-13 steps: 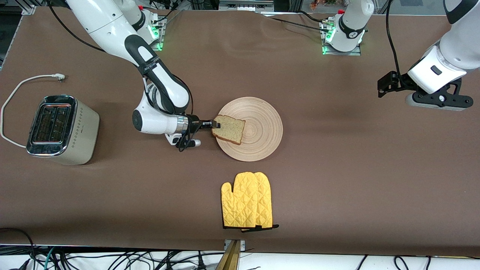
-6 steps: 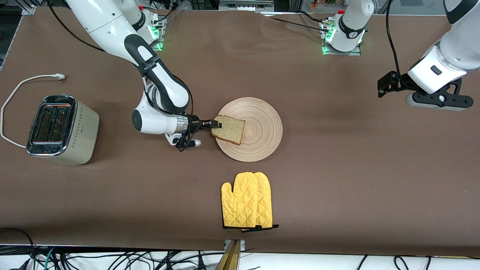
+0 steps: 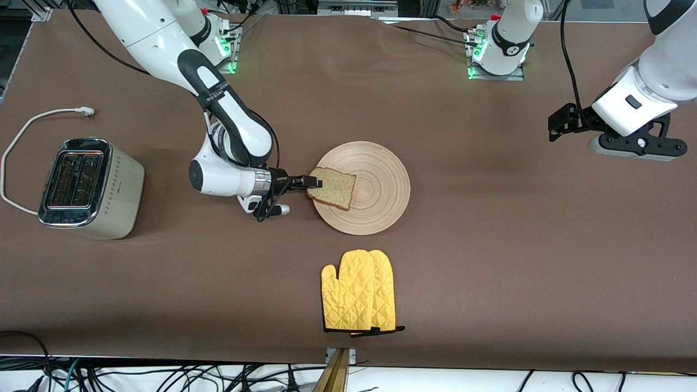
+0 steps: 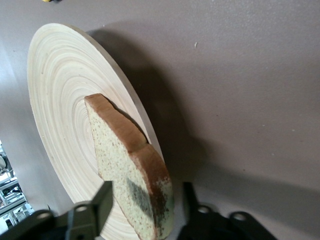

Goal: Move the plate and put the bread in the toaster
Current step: 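Close the right gripper on the bread slice edge, then lift the bread with the right gripper and carry it above the toaster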

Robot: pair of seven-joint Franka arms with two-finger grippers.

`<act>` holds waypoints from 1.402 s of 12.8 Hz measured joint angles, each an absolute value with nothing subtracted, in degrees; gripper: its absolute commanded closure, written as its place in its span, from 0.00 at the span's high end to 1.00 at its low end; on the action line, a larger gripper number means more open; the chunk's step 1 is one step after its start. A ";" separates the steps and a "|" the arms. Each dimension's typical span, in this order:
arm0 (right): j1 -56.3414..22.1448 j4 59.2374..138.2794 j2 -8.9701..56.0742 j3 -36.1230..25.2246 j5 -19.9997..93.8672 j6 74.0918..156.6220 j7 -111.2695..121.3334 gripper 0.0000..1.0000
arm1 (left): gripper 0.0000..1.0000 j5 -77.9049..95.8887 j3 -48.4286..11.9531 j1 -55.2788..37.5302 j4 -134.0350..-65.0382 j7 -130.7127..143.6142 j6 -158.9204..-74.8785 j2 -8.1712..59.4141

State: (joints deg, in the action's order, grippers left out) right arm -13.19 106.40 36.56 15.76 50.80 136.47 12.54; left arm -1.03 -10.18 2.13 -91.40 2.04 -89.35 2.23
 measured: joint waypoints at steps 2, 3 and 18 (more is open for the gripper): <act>-13.14 106.40 36.36 15.76 50.80 136.47 12.54 0.20 | 1.00 -1.03 -10.18 2.13 -91.40 2.04 -89.35 2.23; -13.14 106.40 36.36 15.76 50.80 136.47 12.54 0.15 | 1.00 -1.03 -10.18 2.13 -91.40 2.04 -89.35 2.23; -13.05 105.62 28.90 14.82 50.80 134.94 14.39 0.00 | 1.00 -1.03 -10.04 2.15 -91.36 2.05 -89.35 2.21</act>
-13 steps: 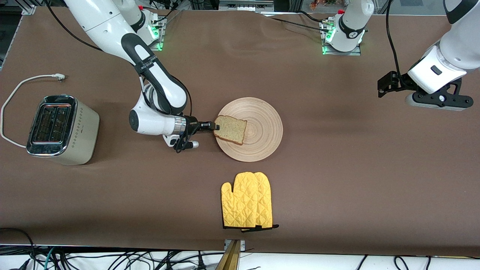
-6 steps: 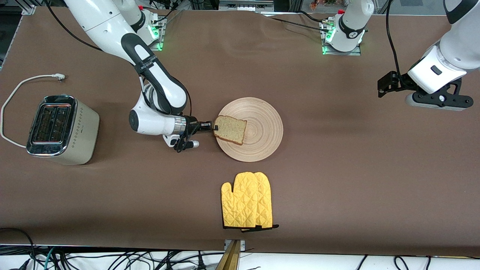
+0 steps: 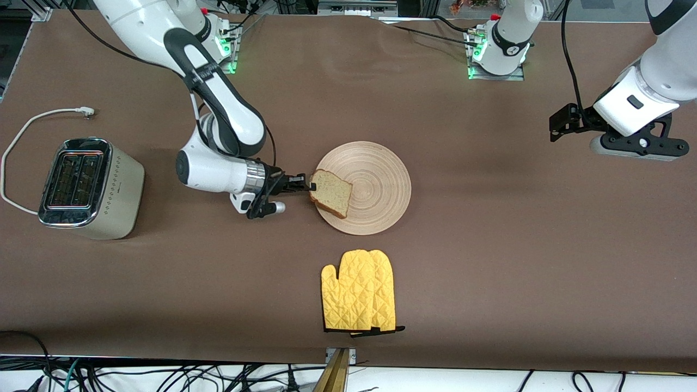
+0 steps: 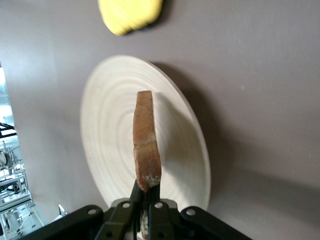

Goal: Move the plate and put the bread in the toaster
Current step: 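Lift the bread with the right gripper and carry it above the toaster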

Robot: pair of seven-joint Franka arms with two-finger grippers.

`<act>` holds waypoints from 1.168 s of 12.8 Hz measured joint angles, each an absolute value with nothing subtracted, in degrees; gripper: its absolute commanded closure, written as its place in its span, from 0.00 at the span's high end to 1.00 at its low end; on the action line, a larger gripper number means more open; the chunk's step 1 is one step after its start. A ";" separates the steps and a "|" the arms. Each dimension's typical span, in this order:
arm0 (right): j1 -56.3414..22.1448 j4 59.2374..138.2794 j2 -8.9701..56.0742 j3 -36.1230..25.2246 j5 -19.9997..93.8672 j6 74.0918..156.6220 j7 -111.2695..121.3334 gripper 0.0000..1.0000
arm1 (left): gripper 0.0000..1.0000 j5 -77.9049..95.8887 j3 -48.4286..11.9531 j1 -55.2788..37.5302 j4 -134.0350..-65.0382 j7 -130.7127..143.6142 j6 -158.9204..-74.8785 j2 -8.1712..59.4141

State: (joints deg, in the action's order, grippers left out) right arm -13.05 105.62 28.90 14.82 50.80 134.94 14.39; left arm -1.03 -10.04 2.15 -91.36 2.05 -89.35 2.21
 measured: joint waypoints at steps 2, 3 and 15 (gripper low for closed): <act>-13.02 105.61 25.23 12.35 50.27 132.61 14.12 0.00 | 1.00 -1.03 -10.11 2.15 -91.35 2.05 -89.35 2.21; -13.00 105.41 23.61 9.88 48.74 129.28 14.13 0.00 | 1.00 -1.03 -10.10 2.15 -91.34 2.05 -89.35 2.20; -12.05 83.54 18.24 -19.32 -2.23 80.83 11.66 0.00 | 1.00 -1.03 -10.18 2.14 -91.30 2.05 -89.27 2.20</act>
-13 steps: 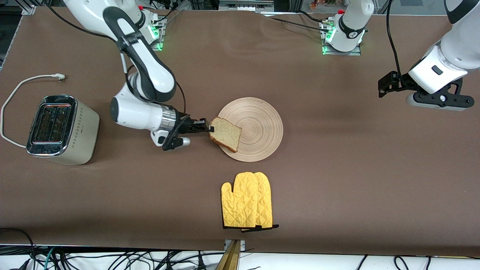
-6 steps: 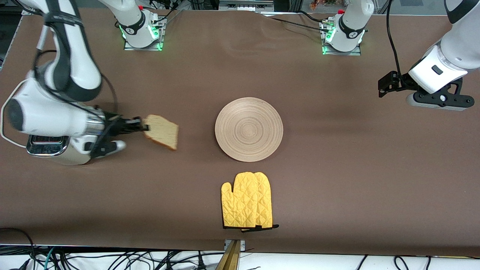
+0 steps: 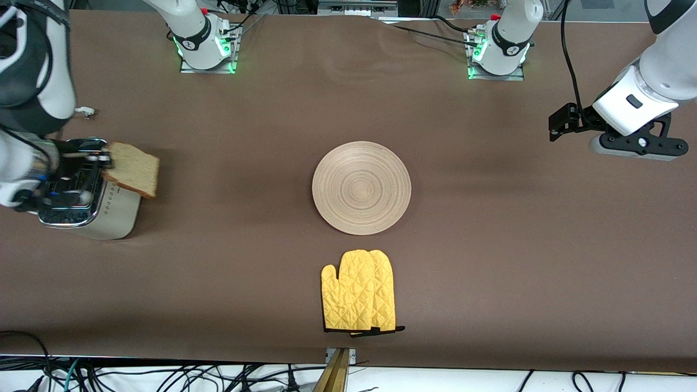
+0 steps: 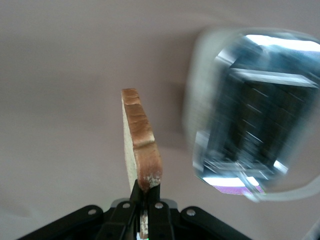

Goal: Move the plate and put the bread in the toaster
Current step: 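Lift the bread with the right gripper and carry it above the toaster, then lower the bread into the toaster slot with the right gripper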

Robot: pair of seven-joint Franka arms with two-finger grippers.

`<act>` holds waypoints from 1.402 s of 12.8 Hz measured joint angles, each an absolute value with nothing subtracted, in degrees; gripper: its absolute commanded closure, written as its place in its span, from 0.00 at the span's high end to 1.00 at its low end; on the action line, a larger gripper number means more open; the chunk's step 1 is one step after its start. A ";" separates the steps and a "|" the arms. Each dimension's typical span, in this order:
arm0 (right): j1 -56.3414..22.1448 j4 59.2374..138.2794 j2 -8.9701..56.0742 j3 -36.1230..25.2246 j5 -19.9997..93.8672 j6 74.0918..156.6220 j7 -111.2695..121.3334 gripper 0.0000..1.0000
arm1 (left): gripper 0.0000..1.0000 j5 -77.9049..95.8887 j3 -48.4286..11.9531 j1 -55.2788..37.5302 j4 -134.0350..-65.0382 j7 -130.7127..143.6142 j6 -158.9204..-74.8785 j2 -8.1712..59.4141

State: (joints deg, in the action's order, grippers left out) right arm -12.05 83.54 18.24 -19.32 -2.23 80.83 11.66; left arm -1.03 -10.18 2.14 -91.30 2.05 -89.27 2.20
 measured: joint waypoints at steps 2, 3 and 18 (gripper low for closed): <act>-12.03 83.44 16.63 -22.92 -9.20 78.84 11.72 0.00 | 1.00 -1.03 -10.19 2.13 -91.28 2.05 -89.26 2.20; -12.05 83.42 16.01 -24.90 -11.09 78.71 11.83 0.00 | 1.00 -1.03 -10.21 2.13 -91.27 2.05 -89.26 2.20; -10.62 83.68 23.20 -29.61 -11.22 91.77 11.97 0.00 | 1.00 -1.03 -10.60 2.12 -91.02 2.05 -89.25 2.20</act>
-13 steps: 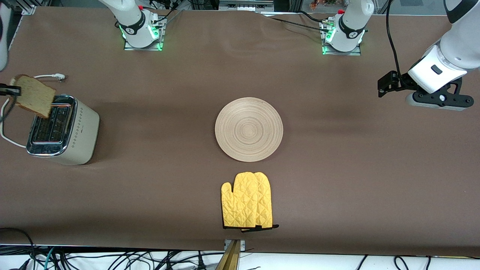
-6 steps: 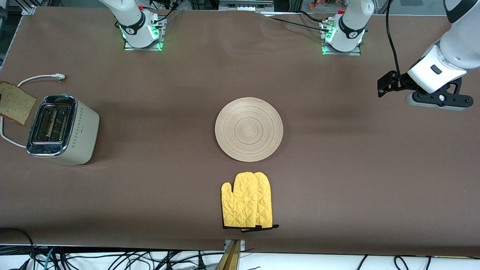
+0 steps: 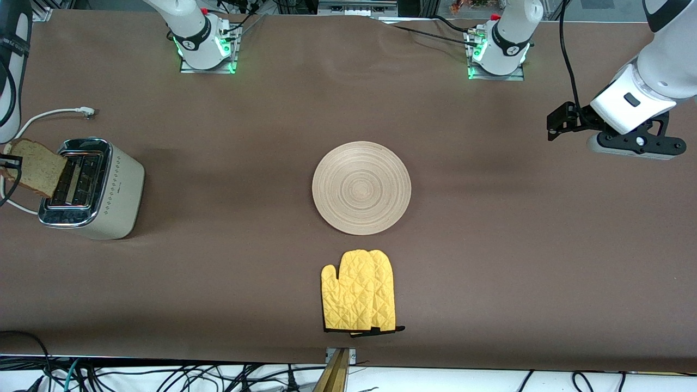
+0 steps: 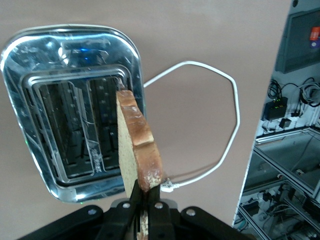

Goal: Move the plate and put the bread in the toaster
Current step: 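Lower the bread into the toaster slot with the right gripper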

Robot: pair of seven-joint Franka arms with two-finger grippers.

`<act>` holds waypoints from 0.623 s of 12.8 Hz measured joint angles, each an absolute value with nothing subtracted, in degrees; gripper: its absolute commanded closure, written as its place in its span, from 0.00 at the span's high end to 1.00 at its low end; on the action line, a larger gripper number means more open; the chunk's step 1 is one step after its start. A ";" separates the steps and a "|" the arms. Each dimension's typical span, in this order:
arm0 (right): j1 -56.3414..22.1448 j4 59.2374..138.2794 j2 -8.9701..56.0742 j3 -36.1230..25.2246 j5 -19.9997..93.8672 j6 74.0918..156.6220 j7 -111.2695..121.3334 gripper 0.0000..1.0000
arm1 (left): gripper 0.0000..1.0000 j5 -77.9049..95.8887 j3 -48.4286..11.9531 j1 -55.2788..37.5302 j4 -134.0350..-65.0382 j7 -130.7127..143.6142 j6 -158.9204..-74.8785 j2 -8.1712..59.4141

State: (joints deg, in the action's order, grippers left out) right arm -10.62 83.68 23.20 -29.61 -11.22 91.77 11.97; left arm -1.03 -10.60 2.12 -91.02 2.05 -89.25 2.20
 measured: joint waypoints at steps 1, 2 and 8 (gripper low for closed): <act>-10.65 83.65 23.40 -29.52 -10.70 91.81 11.97 0.00 | 1.00 -1.03 -10.60 2.12 -91.01 2.05 -89.25 2.20; -10.68 83.65 23.53 -29.46 -10.00 91.86 11.97 0.00 | 1.00 -1.03 -10.60 2.12 -91.01 2.05 -89.25 2.20; -11.17 83.64 24.39 -29.03 -8.85 91.98 11.90 0.00 | 1.00 -1.03 -10.61 2.12 -91.00 2.05 -89.25 2.20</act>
